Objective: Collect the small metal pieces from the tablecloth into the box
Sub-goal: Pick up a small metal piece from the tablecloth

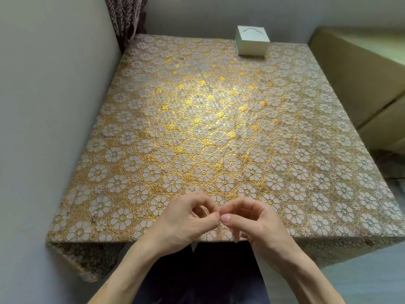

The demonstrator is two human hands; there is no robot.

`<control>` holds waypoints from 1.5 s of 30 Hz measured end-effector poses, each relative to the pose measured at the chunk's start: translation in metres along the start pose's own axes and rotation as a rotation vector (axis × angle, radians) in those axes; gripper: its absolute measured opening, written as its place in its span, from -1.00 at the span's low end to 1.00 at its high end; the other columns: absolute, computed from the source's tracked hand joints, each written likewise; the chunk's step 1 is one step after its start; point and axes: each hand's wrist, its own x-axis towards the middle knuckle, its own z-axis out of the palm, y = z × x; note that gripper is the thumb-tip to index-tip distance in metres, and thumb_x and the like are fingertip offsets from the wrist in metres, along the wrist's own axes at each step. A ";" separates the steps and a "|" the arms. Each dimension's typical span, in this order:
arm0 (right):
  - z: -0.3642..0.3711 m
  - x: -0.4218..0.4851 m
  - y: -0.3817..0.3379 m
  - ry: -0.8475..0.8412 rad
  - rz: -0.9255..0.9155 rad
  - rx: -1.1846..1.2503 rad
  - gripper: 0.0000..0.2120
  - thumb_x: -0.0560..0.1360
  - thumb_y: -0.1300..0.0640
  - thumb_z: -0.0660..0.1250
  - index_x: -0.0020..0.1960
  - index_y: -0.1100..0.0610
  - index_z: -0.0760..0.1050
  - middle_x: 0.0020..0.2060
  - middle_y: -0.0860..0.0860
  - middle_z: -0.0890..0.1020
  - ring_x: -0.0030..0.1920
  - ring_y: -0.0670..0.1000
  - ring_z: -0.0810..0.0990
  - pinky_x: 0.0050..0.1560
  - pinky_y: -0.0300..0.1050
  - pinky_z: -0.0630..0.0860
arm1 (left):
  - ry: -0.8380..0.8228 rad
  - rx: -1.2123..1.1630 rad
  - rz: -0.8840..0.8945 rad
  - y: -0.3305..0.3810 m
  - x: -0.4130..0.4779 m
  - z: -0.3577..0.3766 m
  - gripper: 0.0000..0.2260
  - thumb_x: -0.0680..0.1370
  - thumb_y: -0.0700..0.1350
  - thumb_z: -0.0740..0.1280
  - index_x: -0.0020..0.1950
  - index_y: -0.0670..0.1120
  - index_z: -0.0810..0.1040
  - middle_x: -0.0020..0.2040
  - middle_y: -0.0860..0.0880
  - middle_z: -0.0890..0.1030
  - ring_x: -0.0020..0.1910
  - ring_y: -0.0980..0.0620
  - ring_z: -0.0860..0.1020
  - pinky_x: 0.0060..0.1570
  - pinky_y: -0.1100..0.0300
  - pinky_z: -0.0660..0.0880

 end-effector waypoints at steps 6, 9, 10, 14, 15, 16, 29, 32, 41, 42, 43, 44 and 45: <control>-0.006 0.000 -0.008 -0.045 0.054 -0.208 -0.84 0.41 0.26 0.50 -0.02 0.14 0.64 -0.34 0.01 0.61 -0.42 0.00 0.47 -0.38 -0.16 0.46 | 0.005 0.052 0.001 0.004 0.001 -0.002 -0.76 0.32 0.22 0.36 -0.19 0.09 0.63 -0.14 0.20 0.59 -0.24 0.22 0.55 -0.19 0.30 0.46; -0.005 0.000 -0.013 -0.037 0.020 -0.396 -0.85 0.46 0.27 0.45 -0.14 0.03 0.64 -0.35 -0.04 0.61 -0.42 -0.04 0.49 -0.36 -0.14 0.47 | -0.005 0.069 -0.015 0.006 0.002 -0.002 -0.79 0.30 0.20 0.34 -0.20 0.11 0.61 -0.15 0.21 0.59 -0.26 0.24 0.53 -0.20 0.29 0.46; -0.005 0.001 -0.014 -0.019 0.007 -0.439 -0.87 0.45 0.22 0.44 -0.16 -0.01 0.63 -0.34 -0.06 0.62 -0.42 -0.04 0.49 -0.35 -0.12 0.46 | -0.010 0.048 -0.025 0.005 0.003 -0.002 -0.79 0.30 0.19 0.34 -0.20 0.11 0.61 -0.18 0.20 0.60 -0.28 0.25 0.53 -0.21 0.29 0.45; -0.003 0.003 -0.016 0.017 0.017 -0.465 -0.82 0.50 0.23 0.38 -0.20 -0.03 0.55 -0.46 -0.14 0.52 -0.46 -0.03 0.43 -0.36 -0.09 0.44 | -0.028 -0.156 -0.059 0.008 0.007 -0.003 -0.84 0.34 0.09 0.38 -0.20 0.04 0.61 -0.31 0.03 0.63 -0.31 0.17 0.53 -0.25 0.32 0.44; -0.002 0.004 -0.015 0.011 0.033 -0.415 -0.81 0.52 0.26 0.36 -0.20 0.00 0.54 -0.48 -0.15 0.50 -0.48 -0.05 0.43 -0.37 -0.12 0.45 | -0.021 -0.220 -0.062 0.010 0.007 -0.003 -0.86 0.35 0.07 0.39 -0.20 0.03 0.61 -0.32 0.01 0.62 -0.32 0.16 0.53 -0.28 0.33 0.42; -0.001 0.004 -0.015 0.009 0.042 -0.373 -0.81 0.52 0.27 0.34 -0.20 0.03 0.53 -0.50 -0.15 0.49 -0.50 -0.06 0.43 -0.38 -0.13 0.45 | -0.005 -0.272 -0.061 0.011 0.009 -0.002 -0.86 0.35 0.05 0.39 -0.19 0.01 0.61 -0.31 -0.01 0.63 -0.33 0.13 0.55 -0.32 0.32 0.40; 0.003 0.011 -0.003 0.147 0.181 0.132 -0.93 0.51 0.26 0.24 -0.13 0.13 0.44 -0.31 0.02 0.57 -0.45 -0.06 0.39 -0.53 -0.25 0.28 | 0.002 -0.477 -0.139 0.009 0.010 0.008 -0.94 0.67 -0.18 0.26 0.06 -0.16 0.49 -0.32 0.02 0.57 -0.39 0.10 0.44 -0.37 0.28 0.34; 0.007 0.011 -0.002 0.182 0.193 0.256 -0.86 0.56 0.33 0.17 -0.12 0.15 0.43 -0.14 0.01 0.66 -0.44 -0.07 0.38 -0.52 -0.26 0.27 | 0.013 -0.402 -0.117 0.009 0.012 0.008 -0.93 0.68 -0.17 0.23 0.06 -0.14 0.48 -0.31 0.07 0.56 -0.37 0.14 0.43 -0.36 0.33 0.36; 0.007 0.008 0.007 0.259 0.143 0.005 -0.83 0.58 0.30 0.29 -0.16 0.15 0.56 -0.15 0.11 0.59 -0.37 -0.05 0.53 -0.46 -0.22 0.44 | 0.069 -0.344 -0.083 0.006 0.015 0.008 -0.93 0.66 -0.15 0.27 0.03 -0.12 0.53 -0.12 -0.02 0.65 -0.39 0.23 0.44 -0.33 0.38 0.42; 0.007 0.008 0.006 0.274 0.141 -0.032 -0.86 0.58 0.29 0.29 -0.13 0.17 0.55 -0.14 0.07 0.61 -0.34 -0.03 0.57 -0.44 -0.20 0.46 | 0.061 -0.353 -0.073 0.007 0.015 0.008 -0.93 0.66 -0.18 0.26 0.03 -0.14 0.52 -0.05 -0.08 0.68 -0.38 0.20 0.45 -0.34 0.38 0.42; 0.007 0.008 0.005 0.289 0.142 -0.067 -0.89 0.59 0.27 0.29 -0.11 0.18 0.55 -0.11 0.04 0.63 -0.32 -0.01 0.61 -0.43 -0.16 0.48 | 0.057 -0.362 -0.068 0.008 0.015 0.009 -0.93 0.66 -0.20 0.25 0.03 -0.15 0.51 -0.03 -0.08 0.69 -0.38 0.18 0.46 -0.35 0.38 0.42; 0.007 0.008 0.003 0.298 0.151 -0.105 -0.90 0.59 0.23 0.30 -0.08 0.19 0.55 -0.08 0.01 0.65 -0.30 0.01 0.64 -0.41 -0.11 0.51 | 0.057 -0.366 -0.066 0.008 0.016 0.010 -0.93 0.66 -0.21 0.24 0.03 -0.17 0.49 -0.06 -0.06 0.70 -0.38 0.16 0.46 -0.36 0.38 0.41; 0.008 0.008 0.001 0.302 0.168 -0.156 -0.90 0.59 0.18 0.30 -0.06 0.18 0.54 -0.09 0.00 0.67 -0.28 0.02 0.68 -0.38 -0.05 0.55 | 0.058 -0.366 -0.067 0.008 0.016 0.011 -0.94 0.66 -0.22 0.24 0.03 -0.18 0.49 -0.10 -0.05 0.68 -0.38 0.15 0.45 -0.38 0.39 0.40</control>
